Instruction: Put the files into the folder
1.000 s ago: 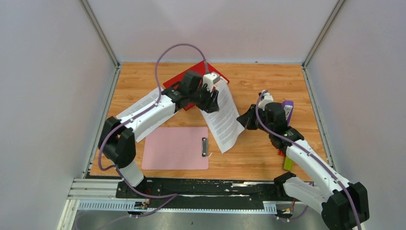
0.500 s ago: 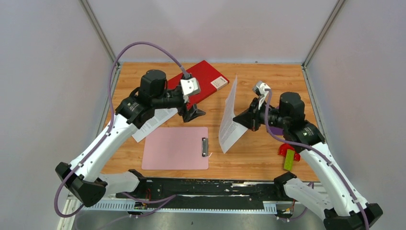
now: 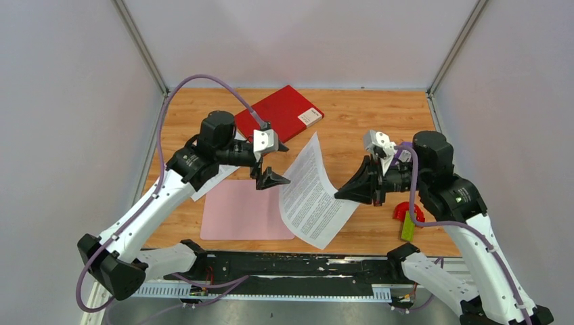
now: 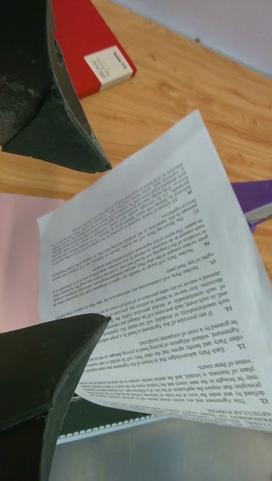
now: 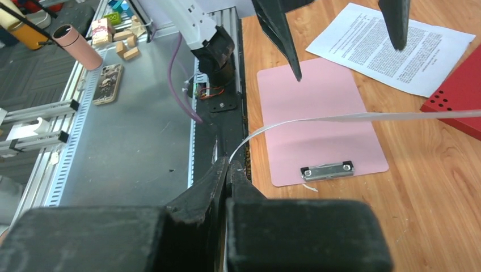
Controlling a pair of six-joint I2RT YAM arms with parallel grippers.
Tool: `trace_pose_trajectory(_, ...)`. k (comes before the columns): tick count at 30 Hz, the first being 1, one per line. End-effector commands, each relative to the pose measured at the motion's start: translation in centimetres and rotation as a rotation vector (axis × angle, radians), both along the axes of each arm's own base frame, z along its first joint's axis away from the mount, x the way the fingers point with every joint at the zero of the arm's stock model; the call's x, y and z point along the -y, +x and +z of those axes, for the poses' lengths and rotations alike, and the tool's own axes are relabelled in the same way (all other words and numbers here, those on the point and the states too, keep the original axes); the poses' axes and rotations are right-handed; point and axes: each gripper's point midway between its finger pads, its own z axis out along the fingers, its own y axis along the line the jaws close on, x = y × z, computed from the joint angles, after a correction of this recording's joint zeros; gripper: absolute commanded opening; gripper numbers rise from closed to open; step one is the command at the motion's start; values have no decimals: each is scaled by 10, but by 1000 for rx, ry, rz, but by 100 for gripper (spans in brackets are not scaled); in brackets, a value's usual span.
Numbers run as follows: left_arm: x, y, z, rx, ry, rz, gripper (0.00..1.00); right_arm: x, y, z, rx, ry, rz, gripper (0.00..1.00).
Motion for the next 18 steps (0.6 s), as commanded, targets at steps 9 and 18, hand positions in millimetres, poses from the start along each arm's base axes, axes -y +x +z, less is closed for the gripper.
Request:
trace_pose_trajectory(9, 16, -13, -16, 30, -28, -231, 99, -4, 4, -63, -125, -348, -18, 0)
trace_pose_trajectory(18, 14, -26, -2, 73, -7, -353, 100, -15, 3, -71, -115, -397, 35, 0)
